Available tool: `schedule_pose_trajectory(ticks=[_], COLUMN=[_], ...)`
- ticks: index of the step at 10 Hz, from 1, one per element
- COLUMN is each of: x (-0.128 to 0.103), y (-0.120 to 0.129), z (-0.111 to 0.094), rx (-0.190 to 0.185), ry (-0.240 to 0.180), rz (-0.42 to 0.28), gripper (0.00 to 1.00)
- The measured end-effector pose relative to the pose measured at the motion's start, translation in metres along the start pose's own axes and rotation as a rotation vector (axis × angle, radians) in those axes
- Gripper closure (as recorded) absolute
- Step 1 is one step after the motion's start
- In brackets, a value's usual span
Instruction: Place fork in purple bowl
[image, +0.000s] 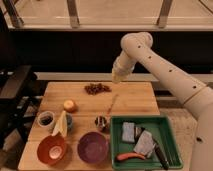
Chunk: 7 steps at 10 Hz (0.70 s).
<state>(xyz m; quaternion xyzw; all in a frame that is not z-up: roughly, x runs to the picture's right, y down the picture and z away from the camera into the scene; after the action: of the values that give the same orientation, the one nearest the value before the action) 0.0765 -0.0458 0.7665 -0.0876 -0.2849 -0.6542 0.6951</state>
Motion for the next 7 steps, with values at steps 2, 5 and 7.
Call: schedule_pose_trajectory(ticks=[2, 5, 7], x=[0.001, 0.005, 0.006], y=[0.006, 0.015, 0.025], z=[0.005, 0.024, 0.052], rx=[-0.009, 0.011, 0.080], ry=[-0.002, 0.000, -0.004], rz=[0.020, 0.030, 0.043], gripper=[0.23, 0.23, 0.23])
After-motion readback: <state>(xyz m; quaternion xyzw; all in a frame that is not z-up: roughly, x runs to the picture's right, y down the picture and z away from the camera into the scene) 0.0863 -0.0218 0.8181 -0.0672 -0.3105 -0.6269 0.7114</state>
